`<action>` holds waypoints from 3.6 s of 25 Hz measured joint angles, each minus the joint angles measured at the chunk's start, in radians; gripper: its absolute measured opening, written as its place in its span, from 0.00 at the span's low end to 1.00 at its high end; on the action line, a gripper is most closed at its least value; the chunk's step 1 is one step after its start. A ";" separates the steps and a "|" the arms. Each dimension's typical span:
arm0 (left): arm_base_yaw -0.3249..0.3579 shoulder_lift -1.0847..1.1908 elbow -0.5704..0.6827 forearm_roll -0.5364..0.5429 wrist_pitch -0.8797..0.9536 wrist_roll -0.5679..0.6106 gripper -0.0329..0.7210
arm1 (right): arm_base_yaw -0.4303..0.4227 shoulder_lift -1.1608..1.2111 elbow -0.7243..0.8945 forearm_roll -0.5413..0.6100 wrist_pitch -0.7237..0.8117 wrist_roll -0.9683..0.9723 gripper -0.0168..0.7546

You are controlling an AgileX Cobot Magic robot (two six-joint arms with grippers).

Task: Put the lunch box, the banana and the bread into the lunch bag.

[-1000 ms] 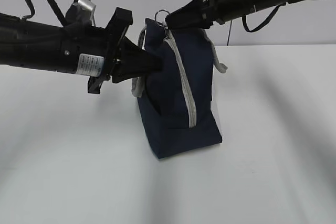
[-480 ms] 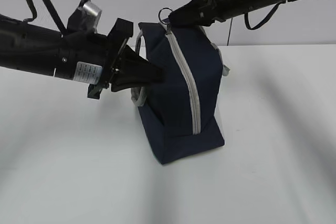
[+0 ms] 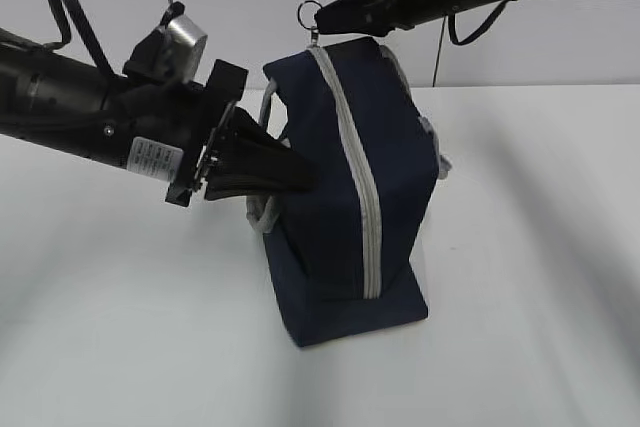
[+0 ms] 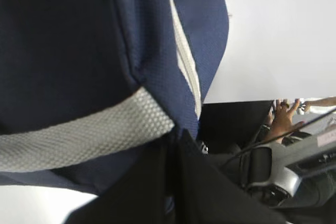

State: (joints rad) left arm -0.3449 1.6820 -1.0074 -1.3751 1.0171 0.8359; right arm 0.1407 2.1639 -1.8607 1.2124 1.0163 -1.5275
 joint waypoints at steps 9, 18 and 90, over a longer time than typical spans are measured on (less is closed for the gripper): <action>0.000 0.000 0.000 0.028 0.030 0.000 0.05 | 0.000 0.118 -0.147 -0.072 -0.073 0.099 0.00; 0.000 0.000 0.000 0.046 0.033 0.000 0.05 | -0.002 0.189 -0.162 -0.096 -0.079 0.132 0.00; 0.057 0.519 -0.958 0.507 0.020 -0.685 0.67 | -0.069 0.201 -0.334 -0.258 0.187 0.003 0.00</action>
State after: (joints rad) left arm -0.2876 2.2005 -1.9654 -0.8683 1.0367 0.1512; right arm 0.0716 2.3645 -2.1944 0.9546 1.2031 -1.5241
